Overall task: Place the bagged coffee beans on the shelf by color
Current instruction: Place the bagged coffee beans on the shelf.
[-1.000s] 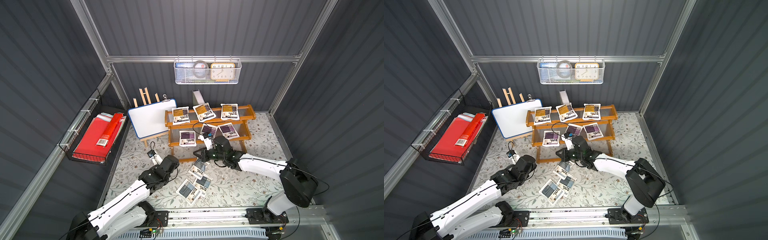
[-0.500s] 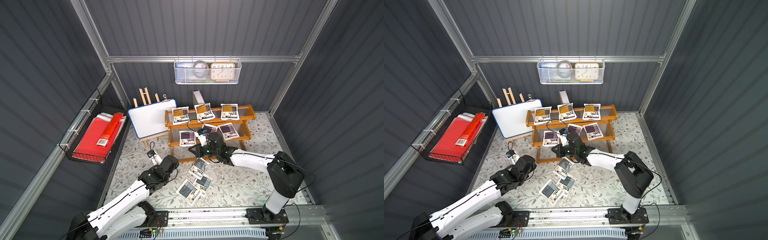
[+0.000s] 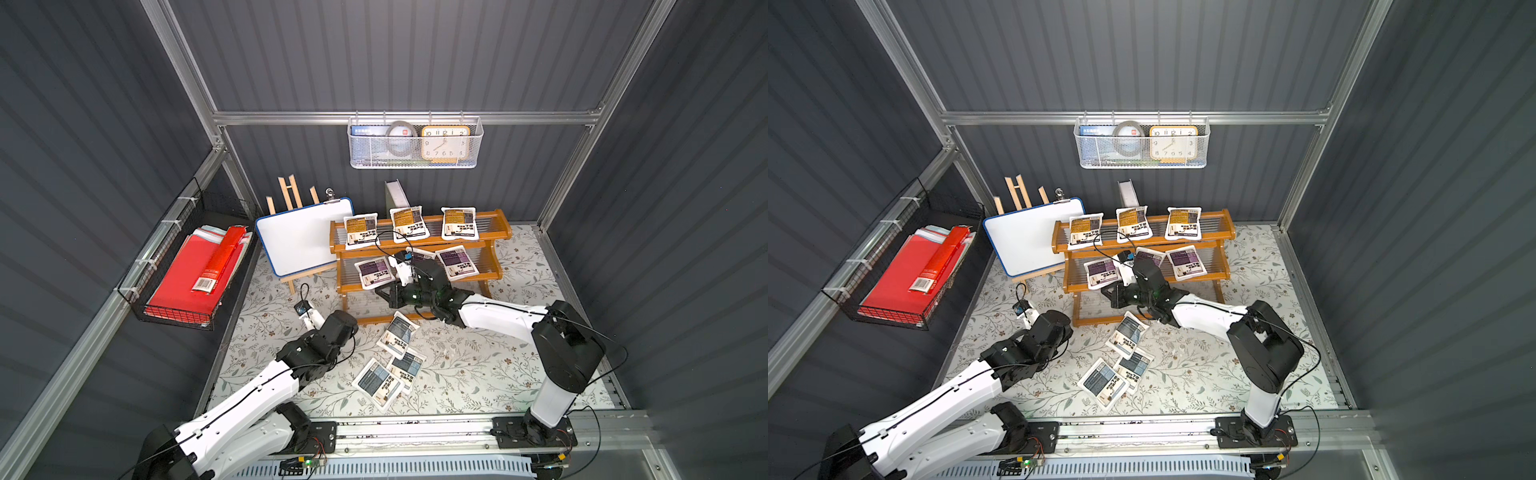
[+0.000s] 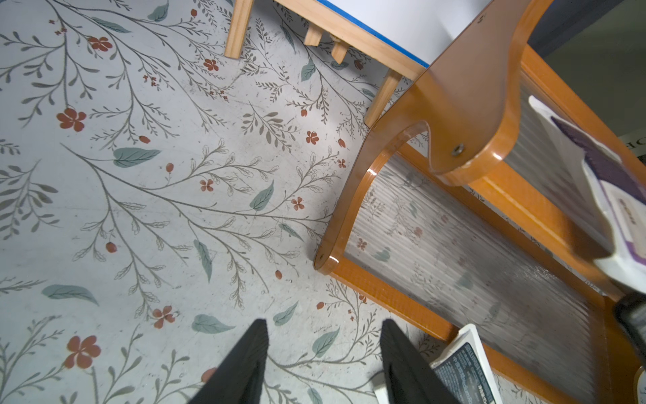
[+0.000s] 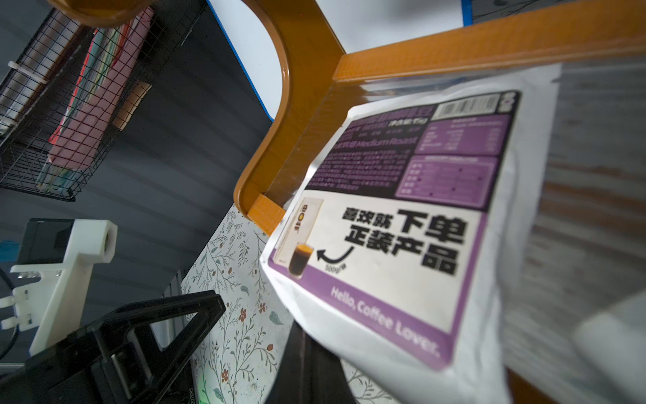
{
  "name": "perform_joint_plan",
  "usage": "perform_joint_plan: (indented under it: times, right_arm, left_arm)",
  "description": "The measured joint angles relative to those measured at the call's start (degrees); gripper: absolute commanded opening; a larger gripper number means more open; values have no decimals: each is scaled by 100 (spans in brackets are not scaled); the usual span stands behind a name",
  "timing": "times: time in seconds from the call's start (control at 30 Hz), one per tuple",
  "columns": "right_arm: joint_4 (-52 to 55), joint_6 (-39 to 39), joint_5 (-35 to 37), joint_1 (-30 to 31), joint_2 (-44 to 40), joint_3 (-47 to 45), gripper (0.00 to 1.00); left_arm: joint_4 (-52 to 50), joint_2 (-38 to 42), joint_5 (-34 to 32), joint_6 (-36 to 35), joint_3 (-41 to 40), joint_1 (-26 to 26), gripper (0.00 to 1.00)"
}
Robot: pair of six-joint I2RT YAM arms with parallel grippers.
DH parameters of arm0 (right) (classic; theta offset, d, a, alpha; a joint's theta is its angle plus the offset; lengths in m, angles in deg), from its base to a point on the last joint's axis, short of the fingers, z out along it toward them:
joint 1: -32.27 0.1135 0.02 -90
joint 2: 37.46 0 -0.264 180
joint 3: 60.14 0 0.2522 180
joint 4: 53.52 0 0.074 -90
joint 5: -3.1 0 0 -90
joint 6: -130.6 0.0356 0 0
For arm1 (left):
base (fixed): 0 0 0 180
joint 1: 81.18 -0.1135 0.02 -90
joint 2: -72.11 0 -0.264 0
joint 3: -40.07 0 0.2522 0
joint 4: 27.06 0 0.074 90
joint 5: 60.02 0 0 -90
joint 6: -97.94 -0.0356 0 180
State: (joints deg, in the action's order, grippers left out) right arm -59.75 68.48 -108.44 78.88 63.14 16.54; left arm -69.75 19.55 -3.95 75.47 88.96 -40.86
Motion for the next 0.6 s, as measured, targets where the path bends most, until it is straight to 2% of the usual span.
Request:
perform_joint_plan:
  times: [0.23,0.43,0.6]
  right_arm:
    - [-127,116,-81,57,-435,-765,0]
    - [254,26,28,181,-1397,-1456,0]
    - [695,-101,205,227,-2310,-1958,1]
  left_arm:
    - [7,-42,17,-116,-2,0,57]
    - [125,-170,90,-376,-20,0,56]
    - [577,-643,494,-960,-81,-2,55]
